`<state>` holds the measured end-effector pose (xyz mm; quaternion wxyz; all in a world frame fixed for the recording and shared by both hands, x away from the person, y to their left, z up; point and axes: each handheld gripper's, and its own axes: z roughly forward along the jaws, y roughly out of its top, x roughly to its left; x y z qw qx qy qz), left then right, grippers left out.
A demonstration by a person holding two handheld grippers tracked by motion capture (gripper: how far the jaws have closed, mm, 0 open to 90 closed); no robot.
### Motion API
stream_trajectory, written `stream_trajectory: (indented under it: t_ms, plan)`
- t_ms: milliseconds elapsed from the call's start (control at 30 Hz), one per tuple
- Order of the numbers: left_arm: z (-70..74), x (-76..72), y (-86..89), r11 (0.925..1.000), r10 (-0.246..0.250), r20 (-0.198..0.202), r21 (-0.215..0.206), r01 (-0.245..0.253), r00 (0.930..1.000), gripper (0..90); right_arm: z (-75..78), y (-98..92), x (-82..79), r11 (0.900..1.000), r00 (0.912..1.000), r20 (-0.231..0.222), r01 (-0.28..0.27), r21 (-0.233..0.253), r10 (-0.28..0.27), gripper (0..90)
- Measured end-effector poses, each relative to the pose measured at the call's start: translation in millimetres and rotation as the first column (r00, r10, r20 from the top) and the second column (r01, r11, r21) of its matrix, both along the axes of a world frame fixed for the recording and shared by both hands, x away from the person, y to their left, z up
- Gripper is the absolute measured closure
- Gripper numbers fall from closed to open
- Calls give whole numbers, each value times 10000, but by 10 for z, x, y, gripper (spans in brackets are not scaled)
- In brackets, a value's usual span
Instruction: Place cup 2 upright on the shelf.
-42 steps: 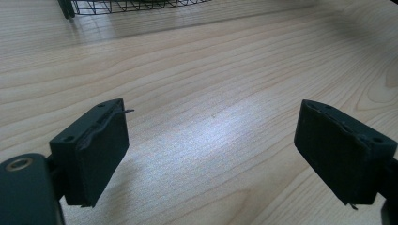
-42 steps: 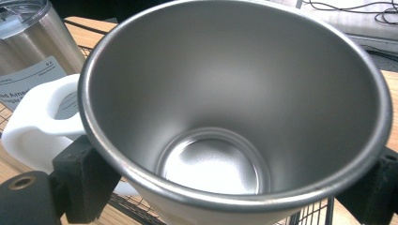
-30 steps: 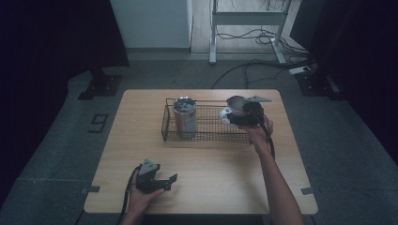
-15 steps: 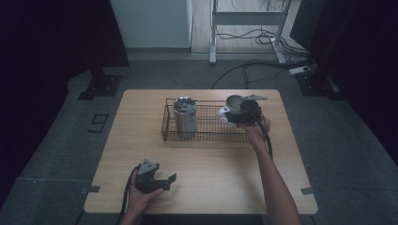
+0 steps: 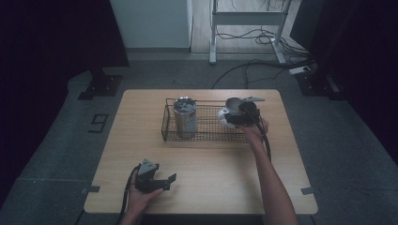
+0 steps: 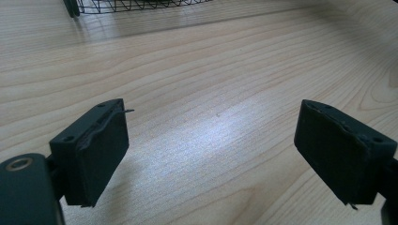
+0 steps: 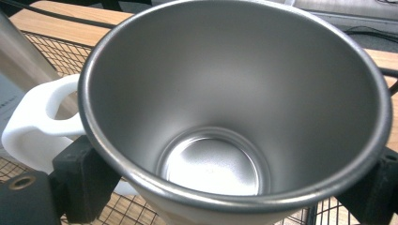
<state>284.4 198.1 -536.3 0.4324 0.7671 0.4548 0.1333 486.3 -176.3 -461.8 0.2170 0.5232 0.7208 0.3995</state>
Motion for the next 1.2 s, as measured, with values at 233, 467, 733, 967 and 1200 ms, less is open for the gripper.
stream_trajectory:
  t_ms: [233, 467, 733, 967, 1200]
  plan:
    - [-8, 4, -5, 10000, 13, -48, 6, -13, 10000, 105, -88, -15, 21, 9998, 9998, -146, 143, -100, -144, 81]
    - [-10, 2, -12, 10000, -18, -61, 28, 18, 10000, 105, -147, -22, 36, 9996, 9993, -297, 231, -147, -235, 81]
    - [-11, 3, -12, 10000, -24, -71, 28, 24, 10000, 105, -186, -11, 52, 9992, 9989, -356, 296, -251, -305, 81]
    - [-13, 4, -14, 10000, -43, -111, 48, 44, 9999, 105, -206, 3, 57, 9987, 9987, -389, 310, -408, -326, 81]
    - [-15, 3, -19, 10000, -42, -129, 62, 43, 9999, 105, -228, 19, 66, 9970, 9983, -491, 275, -719, -311, 81]
